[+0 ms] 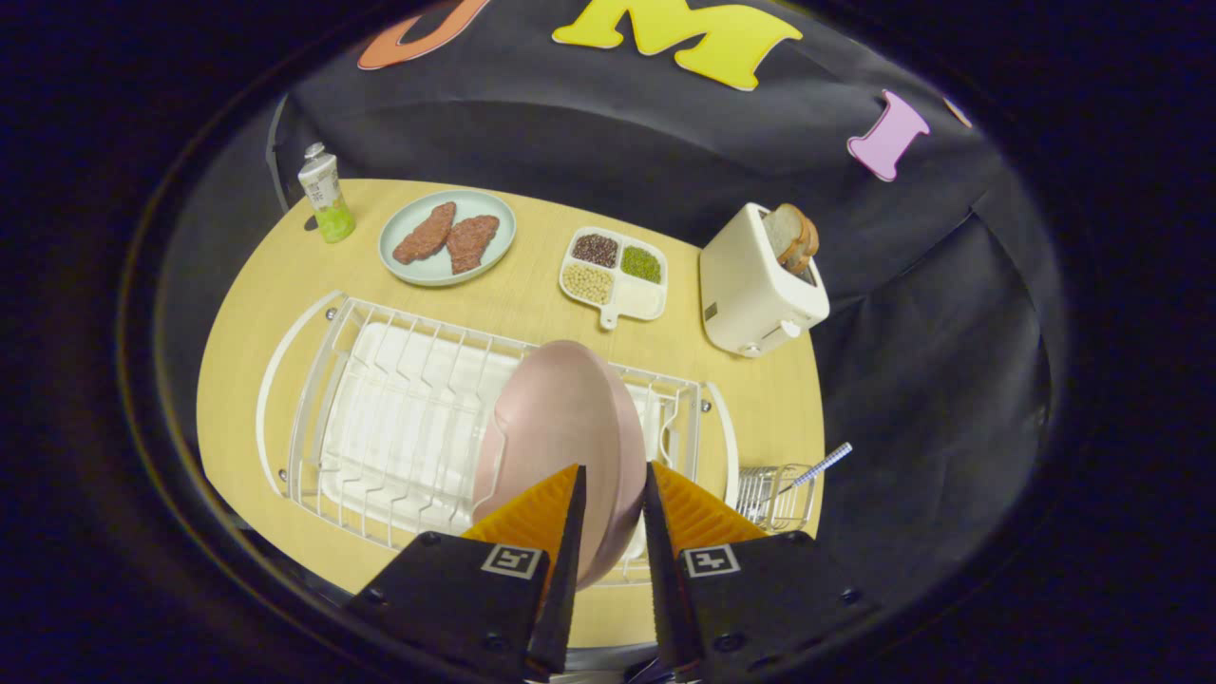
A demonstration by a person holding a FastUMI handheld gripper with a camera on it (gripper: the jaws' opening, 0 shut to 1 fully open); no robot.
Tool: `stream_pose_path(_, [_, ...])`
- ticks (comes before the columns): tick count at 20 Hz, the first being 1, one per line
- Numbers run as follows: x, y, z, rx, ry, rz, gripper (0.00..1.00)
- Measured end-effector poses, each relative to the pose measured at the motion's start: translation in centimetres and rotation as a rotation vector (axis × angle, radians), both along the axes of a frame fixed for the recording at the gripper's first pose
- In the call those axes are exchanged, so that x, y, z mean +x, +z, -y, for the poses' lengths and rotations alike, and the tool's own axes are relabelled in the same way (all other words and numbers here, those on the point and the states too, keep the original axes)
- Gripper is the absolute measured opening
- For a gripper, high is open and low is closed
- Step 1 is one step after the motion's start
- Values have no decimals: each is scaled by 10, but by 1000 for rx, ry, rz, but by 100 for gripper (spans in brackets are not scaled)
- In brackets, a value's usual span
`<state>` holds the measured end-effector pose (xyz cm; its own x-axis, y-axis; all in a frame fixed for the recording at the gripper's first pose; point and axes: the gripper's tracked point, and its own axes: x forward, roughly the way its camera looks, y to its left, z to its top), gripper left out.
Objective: Take the plate from the dish rack, then take the spoon from the basket and place it into the plate.
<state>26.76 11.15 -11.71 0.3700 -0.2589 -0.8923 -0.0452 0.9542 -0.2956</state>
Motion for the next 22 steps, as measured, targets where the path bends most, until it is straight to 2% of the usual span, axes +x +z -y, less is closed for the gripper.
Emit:
stream_pose_path(1, [1,0,1,21,-6,7,34])
stream_pose_path(3, [1,0,7,27,-15,13,30])
stream_pose_path(8, [1,13,28,-37,-103,84,18])
stream_pose_path(10, [-4,14,25,-48,-102,93,16])
stream_pose_path(13, [-4,19,22,-52,-142,159,15])
stream_pose_path(17, [-3,54,23,-141,-157,347,15])
stream_pose_path(19, [-15,64,13,-142,-140,375,15])
stream_pose_path(22, [-35,63,0,-68,-113,370,15])
